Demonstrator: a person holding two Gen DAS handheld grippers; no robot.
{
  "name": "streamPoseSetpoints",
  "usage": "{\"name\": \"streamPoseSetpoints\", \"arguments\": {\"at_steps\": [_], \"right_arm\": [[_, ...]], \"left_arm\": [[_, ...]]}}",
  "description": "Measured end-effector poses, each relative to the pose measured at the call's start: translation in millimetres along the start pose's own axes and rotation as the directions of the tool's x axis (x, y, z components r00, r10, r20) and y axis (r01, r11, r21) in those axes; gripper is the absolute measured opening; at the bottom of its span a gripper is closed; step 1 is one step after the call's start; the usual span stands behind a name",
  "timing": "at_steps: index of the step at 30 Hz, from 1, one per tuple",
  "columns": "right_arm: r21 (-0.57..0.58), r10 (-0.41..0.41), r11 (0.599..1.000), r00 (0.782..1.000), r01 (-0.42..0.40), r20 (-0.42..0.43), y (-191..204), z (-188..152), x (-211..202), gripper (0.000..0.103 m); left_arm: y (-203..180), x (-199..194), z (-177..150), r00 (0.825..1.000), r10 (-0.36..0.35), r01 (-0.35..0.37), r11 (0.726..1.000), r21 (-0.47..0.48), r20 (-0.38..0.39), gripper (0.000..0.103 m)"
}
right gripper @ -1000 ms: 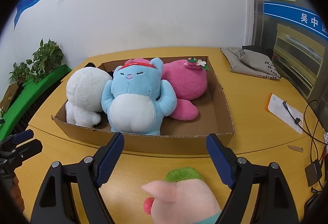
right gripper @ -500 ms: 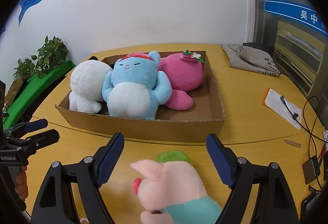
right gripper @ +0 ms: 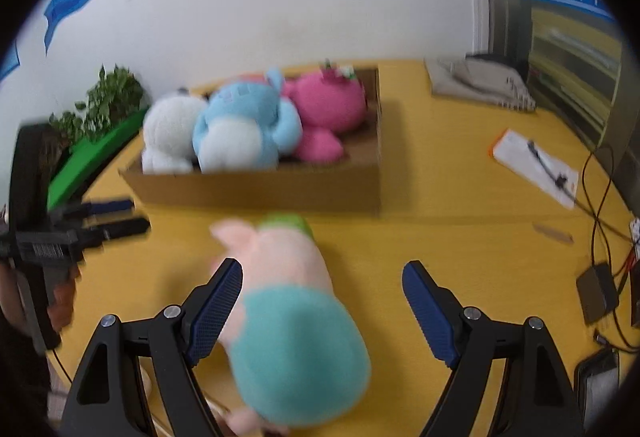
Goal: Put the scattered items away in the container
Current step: 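Close both grippers on the pig plush's body, then lift the pig with both grippers and lower it into the box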
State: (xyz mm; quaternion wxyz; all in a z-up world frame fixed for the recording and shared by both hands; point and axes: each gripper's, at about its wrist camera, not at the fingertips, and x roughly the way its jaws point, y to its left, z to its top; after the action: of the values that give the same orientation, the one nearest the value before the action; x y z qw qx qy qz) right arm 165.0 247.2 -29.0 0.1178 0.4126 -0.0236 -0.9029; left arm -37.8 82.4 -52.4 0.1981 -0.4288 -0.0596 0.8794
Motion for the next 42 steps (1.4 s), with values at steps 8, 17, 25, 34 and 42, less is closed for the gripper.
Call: {"name": "streamPoseSetpoints", "arguments": {"at_steps": [8, 17, 25, 34, 42], "right_arm": [[-0.096, 0.179, 0.978, 0.981, -0.185, -0.072, 48, -34, 21, 0.082], [-0.208, 0.144, 0.966, 0.988, -0.151, -0.047, 70, -44, 14, 0.086], [-0.101, 0.209, 0.969, 0.968, -0.224, -0.139, 55, -39, 30, 0.088], [-0.08, 0.265, 0.96, 0.963, -0.268, -0.048, 52, -23, 20, 0.073], [-0.094, 0.256, 0.966, 0.935, -0.24, 0.245, 34, 98, 12, 0.072]], "left_arm": [[-12, 28, 2, 0.992, -0.105, 0.104, 0.995, -0.011, -0.071, 0.103], [-14, 53, -3, 0.963, -0.224, 0.219, 0.974, -0.049, -0.152, 0.082], [-29, 59, 2, 0.946, -0.266, 0.267, 0.963, -0.02, -0.184, 0.072], [-52, 20, 56, 0.965, -0.251, 0.261, 0.951, 0.165, -0.077, 0.066], [-58, 24, 199, 0.982, -0.159, 0.108, 0.921, 0.375, 0.107, 0.072]]}}
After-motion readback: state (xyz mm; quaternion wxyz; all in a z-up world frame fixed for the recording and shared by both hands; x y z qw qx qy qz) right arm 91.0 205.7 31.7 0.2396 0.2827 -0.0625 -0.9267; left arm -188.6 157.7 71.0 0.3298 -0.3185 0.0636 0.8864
